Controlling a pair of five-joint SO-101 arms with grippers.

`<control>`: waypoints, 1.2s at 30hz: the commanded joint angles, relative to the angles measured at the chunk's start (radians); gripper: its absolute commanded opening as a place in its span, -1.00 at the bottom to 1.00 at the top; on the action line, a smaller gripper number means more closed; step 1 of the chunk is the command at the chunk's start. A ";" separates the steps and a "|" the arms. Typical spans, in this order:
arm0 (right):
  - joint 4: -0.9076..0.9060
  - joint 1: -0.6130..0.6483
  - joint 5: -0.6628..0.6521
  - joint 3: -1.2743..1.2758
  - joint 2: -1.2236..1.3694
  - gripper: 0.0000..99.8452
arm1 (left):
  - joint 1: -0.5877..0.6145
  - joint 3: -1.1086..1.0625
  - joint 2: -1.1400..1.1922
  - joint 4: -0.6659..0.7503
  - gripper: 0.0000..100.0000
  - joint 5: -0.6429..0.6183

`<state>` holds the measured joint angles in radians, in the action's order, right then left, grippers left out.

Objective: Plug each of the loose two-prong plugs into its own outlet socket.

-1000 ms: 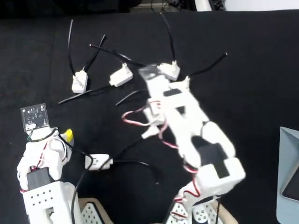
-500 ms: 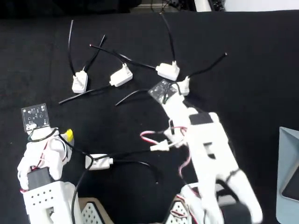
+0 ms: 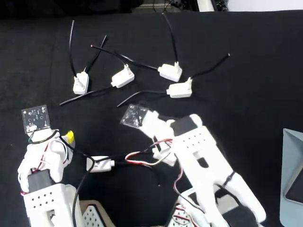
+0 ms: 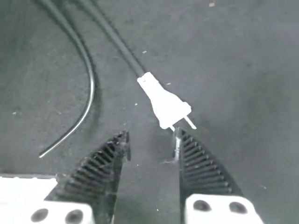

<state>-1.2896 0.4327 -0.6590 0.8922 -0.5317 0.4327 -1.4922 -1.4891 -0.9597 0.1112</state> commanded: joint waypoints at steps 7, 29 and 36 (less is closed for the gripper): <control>0.123 0.018 -0.071 -0.036 0.200 -0.69 | 0.001 0.001 -0.003 0.020 -0.50 0.009; 0.269 -0.092 -0.138 -0.082 0.433 -0.90 | 0.001 0.001 -0.003 0.020 -0.50 0.009; 0.258 -0.092 -0.130 -0.093 0.433 -0.98 | 0.001 0.001 -0.003 0.020 -0.50 0.009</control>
<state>-1.0257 0.3498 -0.7910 0.8247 -0.0990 0.4327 -1.4983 -1.4891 -0.9597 0.1128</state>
